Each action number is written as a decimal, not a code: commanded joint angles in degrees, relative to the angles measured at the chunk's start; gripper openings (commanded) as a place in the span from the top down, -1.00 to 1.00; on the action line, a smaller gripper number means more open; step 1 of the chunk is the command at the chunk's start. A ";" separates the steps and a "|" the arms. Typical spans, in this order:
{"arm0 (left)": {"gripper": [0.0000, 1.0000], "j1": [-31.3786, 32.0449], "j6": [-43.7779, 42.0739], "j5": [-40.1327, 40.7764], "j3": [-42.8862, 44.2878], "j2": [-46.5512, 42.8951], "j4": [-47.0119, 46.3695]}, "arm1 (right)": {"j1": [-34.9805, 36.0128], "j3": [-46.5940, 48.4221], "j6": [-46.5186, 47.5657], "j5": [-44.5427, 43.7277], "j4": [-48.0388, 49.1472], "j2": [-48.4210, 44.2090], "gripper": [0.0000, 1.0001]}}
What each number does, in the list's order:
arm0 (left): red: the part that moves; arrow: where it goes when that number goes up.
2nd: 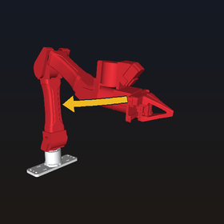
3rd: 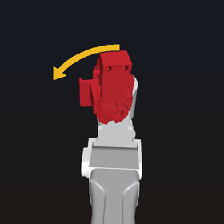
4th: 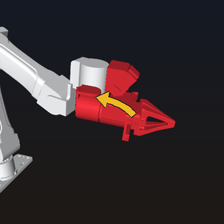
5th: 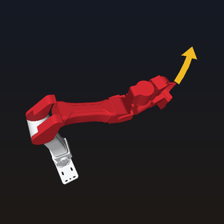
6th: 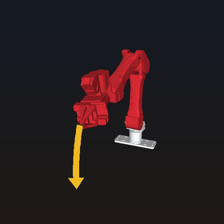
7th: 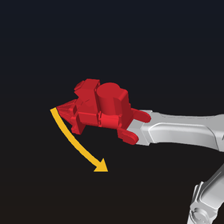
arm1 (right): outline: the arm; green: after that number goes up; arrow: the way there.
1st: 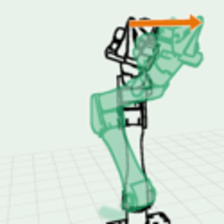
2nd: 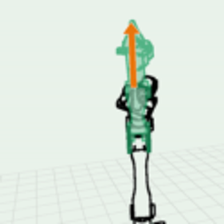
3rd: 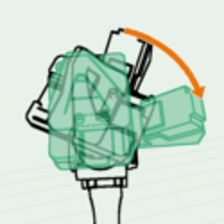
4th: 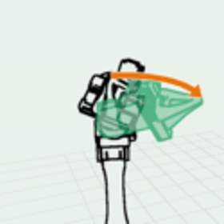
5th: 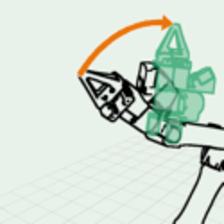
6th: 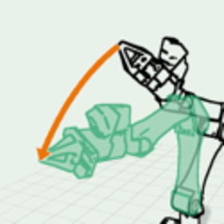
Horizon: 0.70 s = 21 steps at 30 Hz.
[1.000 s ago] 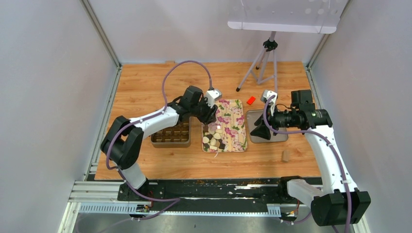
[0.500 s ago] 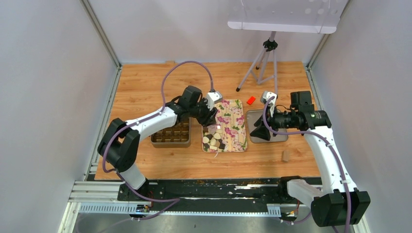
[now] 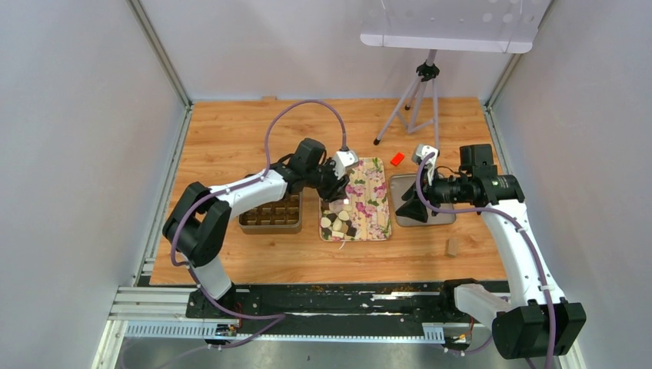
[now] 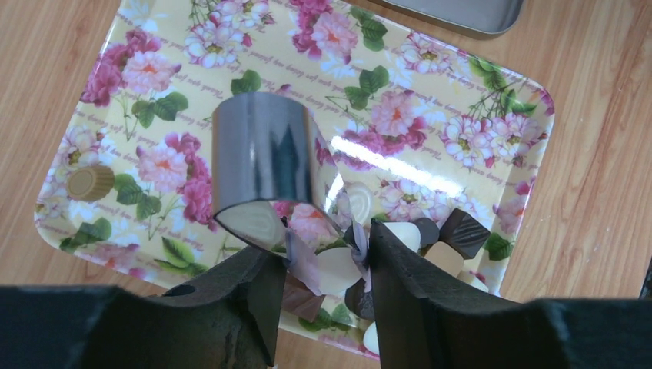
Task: Pack the chocolate
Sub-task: Pick up the fake chocolate from the plate.
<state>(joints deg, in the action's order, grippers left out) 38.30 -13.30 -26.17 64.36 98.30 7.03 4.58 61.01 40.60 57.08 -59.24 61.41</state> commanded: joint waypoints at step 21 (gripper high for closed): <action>0.04 0.43 9.54 -6.88 -8.64 -7.10 -24.19 | -0.01 0.22 0.46 1.31 1.85 0.17 -0.06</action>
<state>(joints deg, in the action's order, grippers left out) 38.28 -7.68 -32.16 53.89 90.83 -9.19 4.58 61.01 40.60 57.08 -59.13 61.91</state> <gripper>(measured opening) 0.465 0.534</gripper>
